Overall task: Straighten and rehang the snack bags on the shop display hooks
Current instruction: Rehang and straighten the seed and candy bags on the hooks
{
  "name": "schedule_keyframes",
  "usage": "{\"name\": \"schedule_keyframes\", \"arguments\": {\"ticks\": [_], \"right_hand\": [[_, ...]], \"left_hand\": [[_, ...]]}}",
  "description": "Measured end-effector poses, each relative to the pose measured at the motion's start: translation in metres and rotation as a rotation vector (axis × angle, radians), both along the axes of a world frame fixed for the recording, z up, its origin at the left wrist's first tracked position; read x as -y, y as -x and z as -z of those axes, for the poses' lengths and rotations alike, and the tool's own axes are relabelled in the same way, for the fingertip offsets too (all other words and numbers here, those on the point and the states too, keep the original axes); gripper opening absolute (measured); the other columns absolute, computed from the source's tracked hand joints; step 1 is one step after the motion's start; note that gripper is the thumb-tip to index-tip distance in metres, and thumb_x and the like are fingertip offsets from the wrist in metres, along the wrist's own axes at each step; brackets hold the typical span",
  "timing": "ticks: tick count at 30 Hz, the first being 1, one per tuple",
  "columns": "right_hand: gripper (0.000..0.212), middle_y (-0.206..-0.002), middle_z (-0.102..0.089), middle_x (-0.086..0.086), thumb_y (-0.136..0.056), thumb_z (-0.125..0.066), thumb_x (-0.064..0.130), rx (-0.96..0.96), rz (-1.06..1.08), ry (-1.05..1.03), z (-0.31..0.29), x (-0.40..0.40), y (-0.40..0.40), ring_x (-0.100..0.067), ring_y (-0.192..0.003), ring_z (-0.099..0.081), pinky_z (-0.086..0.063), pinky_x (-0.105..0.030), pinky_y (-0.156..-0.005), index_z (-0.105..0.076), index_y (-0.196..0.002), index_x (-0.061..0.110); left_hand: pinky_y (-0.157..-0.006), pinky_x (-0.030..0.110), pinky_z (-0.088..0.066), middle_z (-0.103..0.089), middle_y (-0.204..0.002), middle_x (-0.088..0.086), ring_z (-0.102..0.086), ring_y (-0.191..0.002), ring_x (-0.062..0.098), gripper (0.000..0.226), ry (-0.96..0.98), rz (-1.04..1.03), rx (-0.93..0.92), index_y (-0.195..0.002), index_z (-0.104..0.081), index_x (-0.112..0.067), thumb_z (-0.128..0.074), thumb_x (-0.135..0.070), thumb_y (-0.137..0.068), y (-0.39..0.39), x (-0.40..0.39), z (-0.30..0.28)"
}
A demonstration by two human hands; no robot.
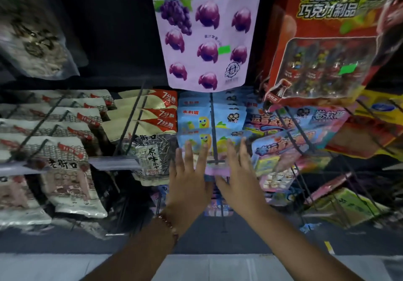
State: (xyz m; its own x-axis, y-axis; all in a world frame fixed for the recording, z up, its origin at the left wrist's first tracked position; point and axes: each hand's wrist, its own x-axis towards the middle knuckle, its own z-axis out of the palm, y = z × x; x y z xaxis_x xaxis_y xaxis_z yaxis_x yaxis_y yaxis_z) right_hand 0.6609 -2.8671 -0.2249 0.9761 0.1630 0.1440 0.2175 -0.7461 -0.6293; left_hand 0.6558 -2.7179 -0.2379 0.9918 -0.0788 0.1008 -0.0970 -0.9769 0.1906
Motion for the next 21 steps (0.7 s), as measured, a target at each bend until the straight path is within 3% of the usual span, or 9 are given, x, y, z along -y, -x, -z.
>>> {"name": "schedule_keyframes", "arguments": {"ticks": [4,7,9,12,17,19,21], "right_hand": [[0.098,-0.156,0.034,0.01,-0.089,-0.063,0.034,0.012,0.02,-0.036,0.006,-0.003,-0.019,-0.029,-0.149,-0.008,-0.038,-0.051,-0.107,0.014,-0.147,0.05],[0.098,-0.153,0.036,0.011,-0.09,-0.061,0.036,-0.013,0.0,-0.025,0.007,-0.006,-0.029,-0.029,-0.148,-0.017,-0.035,-0.049,-0.111,0.018,-0.146,0.05],[0.094,-0.155,0.034,0.008,-0.092,-0.061,0.036,-0.048,0.003,0.004,0.006,-0.01,-0.037,-0.028,-0.15,-0.012,-0.032,-0.047,-0.111,0.013,-0.15,0.043],[0.089,-0.155,0.035,0.006,-0.093,-0.061,0.037,-0.076,0.018,0.024,0.004,-0.014,-0.044,-0.026,-0.151,0.006,-0.024,-0.047,-0.115,0.003,-0.155,0.035],[0.078,-0.161,0.02,0.007,-0.094,-0.059,0.032,-0.055,-0.002,0.005,0.011,-0.006,-0.027,-0.018,-0.151,0.004,-0.03,-0.043,-0.115,-0.01,-0.155,0.033],[0.074,-0.161,0.015,0.011,-0.096,-0.058,0.028,-0.058,-0.018,-0.005,0.008,0.0,-0.017,-0.016,-0.15,-0.004,-0.034,-0.035,-0.112,-0.014,-0.155,0.032],[0.073,-0.161,0.011,0.015,-0.096,-0.058,0.024,-0.075,-0.016,0.013,0.005,0.006,-0.004,-0.023,-0.144,-0.03,-0.038,-0.026,-0.1,-0.016,-0.155,0.033]], "left_hand": [[-0.119,0.054,-0.009,0.035,-0.157,0.01,0.017,-0.148,0.039,0.101,0.037,-0.057,0.01,-0.136,0.045,-0.04,-0.047,-0.053,-0.096,-0.024,0.006,0.007],[-0.119,0.054,-0.018,0.027,-0.16,0.012,0.008,-0.15,0.04,0.108,0.018,-0.063,0.02,-0.135,0.046,-0.041,-0.054,-0.052,-0.093,-0.038,0.004,0.008],[-0.115,0.055,-0.028,0.009,-0.164,0.015,-0.008,-0.149,0.043,0.112,0.018,-0.073,0.069,-0.145,0.034,-0.038,-0.062,-0.049,-0.087,-0.049,0.001,0.006],[-0.108,0.055,-0.036,-0.006,-0.163,0.019,-0.023,-0.144,0.046,0.102,0.046,-0.034,0.122,-0.153,0.01,-0.034,-0.066,-0.045,-0.085,-0.055,-0.004,0.006],[-0.113,0.054,-0.031,0.007,-0.164,0.014,-0.012,-0.148,0.042,0.091,0.14,0.085,0.104,-0.153,0.005,-0.04,-0.061,-0.037,-0.09,-0.039,-0.022,0.02],[-0.115,0.054,-0.029,0.007,-0.164,0.013,-0.01,-0.149,0.041,0.091,0.132,0.124,0.092,-0.155,0.002,-0.038,-0.061,-0.035,-0.09,-0.029,-0.03,0.025],[-0.112,0.058,-0.033,-0.002,-0.163,0.017,-0.014,-0.148,0.042,0.09,0.102,0.17,0.086,-0.156,-0.006,-0.032,-0.065,-0.034,-0.087,-0.022,-0.037,0.028]]}}
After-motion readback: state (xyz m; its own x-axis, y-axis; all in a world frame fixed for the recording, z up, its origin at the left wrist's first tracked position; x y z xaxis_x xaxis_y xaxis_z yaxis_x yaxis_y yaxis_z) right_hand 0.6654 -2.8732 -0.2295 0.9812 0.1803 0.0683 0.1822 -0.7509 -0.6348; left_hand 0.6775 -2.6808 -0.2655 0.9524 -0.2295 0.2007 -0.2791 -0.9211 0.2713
